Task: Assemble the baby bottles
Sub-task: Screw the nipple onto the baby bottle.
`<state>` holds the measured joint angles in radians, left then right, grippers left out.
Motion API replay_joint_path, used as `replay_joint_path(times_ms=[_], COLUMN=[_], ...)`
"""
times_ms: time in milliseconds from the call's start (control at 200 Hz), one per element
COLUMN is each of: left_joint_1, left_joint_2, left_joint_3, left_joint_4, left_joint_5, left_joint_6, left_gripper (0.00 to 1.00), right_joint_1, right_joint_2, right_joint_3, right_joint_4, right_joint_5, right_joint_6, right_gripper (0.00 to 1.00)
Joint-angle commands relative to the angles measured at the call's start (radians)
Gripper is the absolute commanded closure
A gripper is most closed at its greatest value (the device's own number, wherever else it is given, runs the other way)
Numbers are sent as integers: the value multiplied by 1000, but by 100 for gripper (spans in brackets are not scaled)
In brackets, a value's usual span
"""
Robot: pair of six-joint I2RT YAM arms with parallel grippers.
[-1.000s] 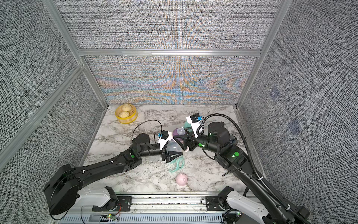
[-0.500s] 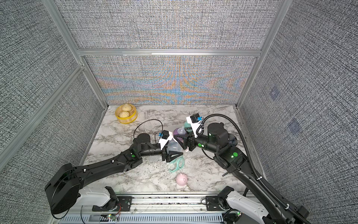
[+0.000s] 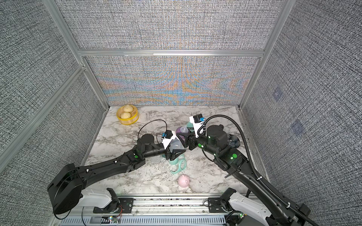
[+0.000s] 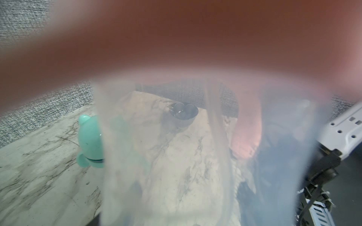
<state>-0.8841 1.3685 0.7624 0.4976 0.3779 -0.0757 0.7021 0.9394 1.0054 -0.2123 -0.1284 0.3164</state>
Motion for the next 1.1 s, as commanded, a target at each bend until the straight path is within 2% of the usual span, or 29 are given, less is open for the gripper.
replay_joint_path(times_ms=[0, 195, 330, 460, 701, 1096], left_joint_1=[1, -10, -14, -12, -12, -10], left_joint_2=[-2, 11, 29, 47, 87, 132], left_joint_3=[-5, -1, 14, 27, 52, 86], left_joint_4=[76, 96, 75, 50, 30, 7], left_joint_5=[-174, -243, -261, -272, -254, -236], left_joint_6=[-32, -29, -29, -33, -47, -52], left_gripper=[100, 100, 100, 100, 100, 100], right_joint_1=[36, 111, 185, 216, 230, 241], right_joint_2=[4, 26, 65, 92, 121, 82], right_joint_3=[-21, -73, -20, 45, 109, 120], right_joint_4=[22, 112, 78, 21, -70, -87], right_joint_5=[86, 243, 355, 406, 401, 302], right_joint_6=[35, 149, 173, 201, 229, 228], right_gripper=[59, 60, 59, 53, 30, 23])
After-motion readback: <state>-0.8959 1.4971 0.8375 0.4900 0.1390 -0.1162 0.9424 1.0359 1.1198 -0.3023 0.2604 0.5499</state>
